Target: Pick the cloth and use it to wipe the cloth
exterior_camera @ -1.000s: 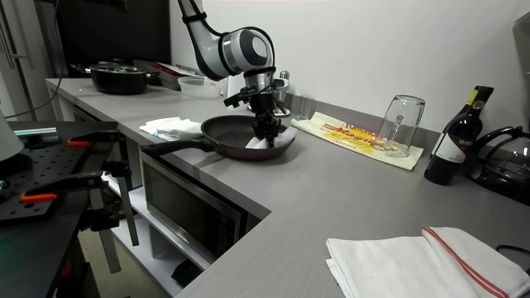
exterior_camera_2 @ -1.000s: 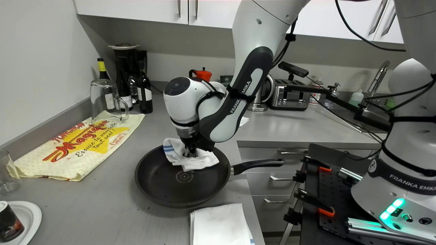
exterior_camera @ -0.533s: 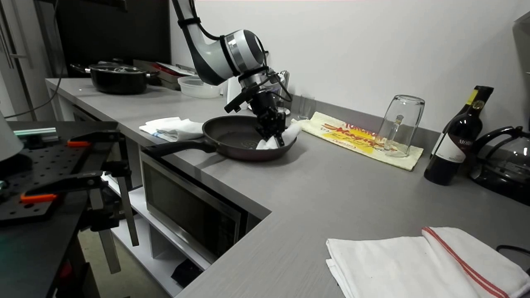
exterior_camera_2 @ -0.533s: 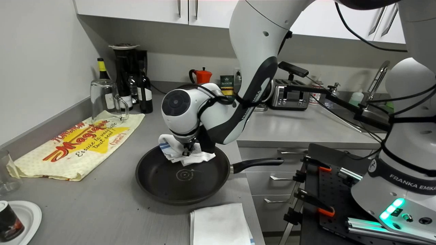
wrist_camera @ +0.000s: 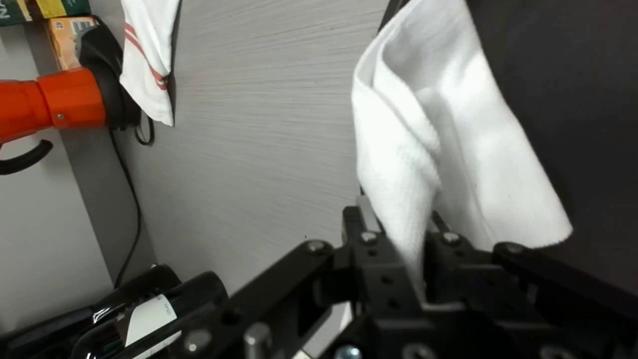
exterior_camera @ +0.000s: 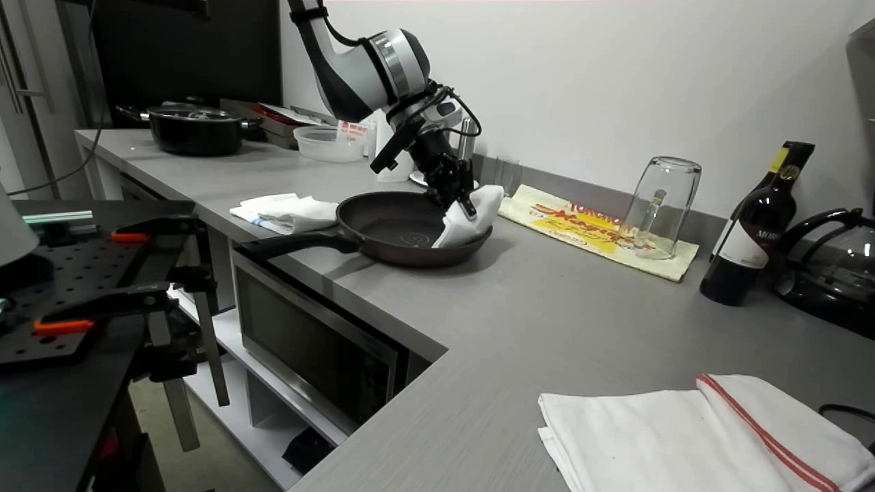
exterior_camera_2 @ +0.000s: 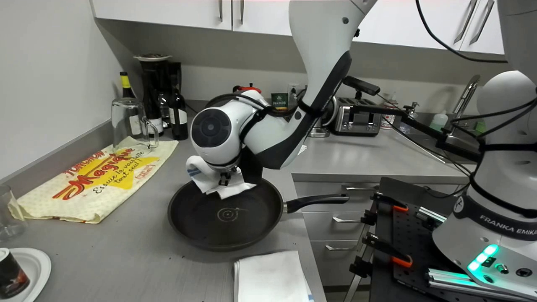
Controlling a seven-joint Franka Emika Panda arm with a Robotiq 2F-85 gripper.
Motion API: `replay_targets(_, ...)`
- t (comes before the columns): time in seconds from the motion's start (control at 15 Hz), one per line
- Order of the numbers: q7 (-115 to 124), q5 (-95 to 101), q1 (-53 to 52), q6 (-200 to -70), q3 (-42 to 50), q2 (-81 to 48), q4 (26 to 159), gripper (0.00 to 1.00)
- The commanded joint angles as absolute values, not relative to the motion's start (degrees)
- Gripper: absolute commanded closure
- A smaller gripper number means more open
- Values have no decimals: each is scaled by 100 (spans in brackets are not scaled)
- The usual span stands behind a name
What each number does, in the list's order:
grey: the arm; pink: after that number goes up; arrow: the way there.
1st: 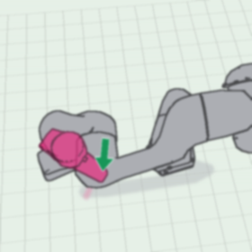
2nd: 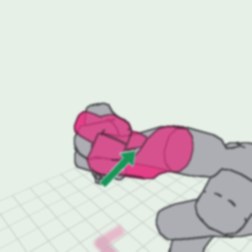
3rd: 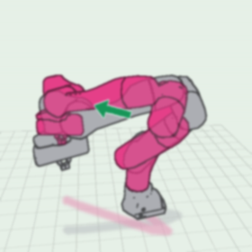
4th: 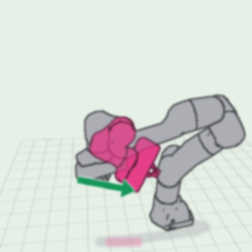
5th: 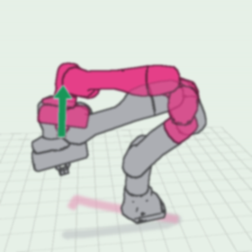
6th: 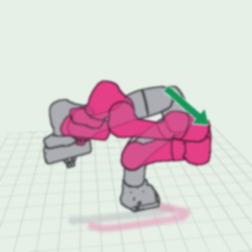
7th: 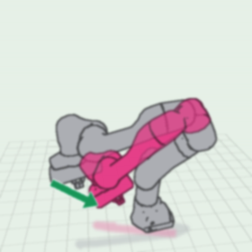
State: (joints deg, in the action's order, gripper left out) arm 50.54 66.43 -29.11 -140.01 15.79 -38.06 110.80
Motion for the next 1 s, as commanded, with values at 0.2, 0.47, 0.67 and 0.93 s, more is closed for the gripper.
replay_targets(0.2, 4738, 5683, -1939, -13822, -225, -2406, 11628, 96)
replay_targets(0.47, 4235, 4108, -1744, -14143, -968, -2009, 11828, 96)
replay_targets(0.67, 4033, 2973, -1884, -14164, -1245, -1952, 11951, 96)
replay_targets(0.93, 3651, 1652, -2032, -14594, -1470, -2189, 12127, 96)
